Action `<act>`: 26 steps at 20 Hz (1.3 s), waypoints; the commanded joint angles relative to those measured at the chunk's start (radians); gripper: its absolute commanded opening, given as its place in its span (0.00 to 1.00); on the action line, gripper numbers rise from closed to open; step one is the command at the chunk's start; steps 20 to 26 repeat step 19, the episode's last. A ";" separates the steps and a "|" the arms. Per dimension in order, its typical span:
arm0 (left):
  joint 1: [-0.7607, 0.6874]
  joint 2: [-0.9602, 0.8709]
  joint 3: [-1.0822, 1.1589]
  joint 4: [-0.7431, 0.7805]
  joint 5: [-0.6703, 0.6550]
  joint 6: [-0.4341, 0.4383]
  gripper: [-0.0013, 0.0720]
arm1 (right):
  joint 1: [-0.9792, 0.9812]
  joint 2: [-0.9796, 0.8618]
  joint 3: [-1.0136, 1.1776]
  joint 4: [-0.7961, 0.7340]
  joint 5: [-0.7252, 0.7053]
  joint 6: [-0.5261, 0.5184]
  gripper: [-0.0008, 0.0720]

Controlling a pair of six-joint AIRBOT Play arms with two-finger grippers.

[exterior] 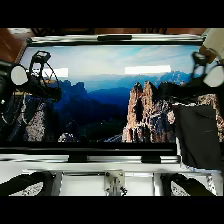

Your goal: Fold the shirts.

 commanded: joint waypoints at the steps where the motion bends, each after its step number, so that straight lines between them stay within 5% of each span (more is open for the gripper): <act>1: -0.026 -0.017 -0.045 -0.061 -0.001 -0.100 0.93 | 0.119 -0.108 0.012 0.137 -0.011 0.016 0.81; 26: -0.026 -0.014 -0.051 -0.073 -0.035 -0.102 0.93 | 0.124 -0.111 0.012 0.148 -0.021 0.014 0.81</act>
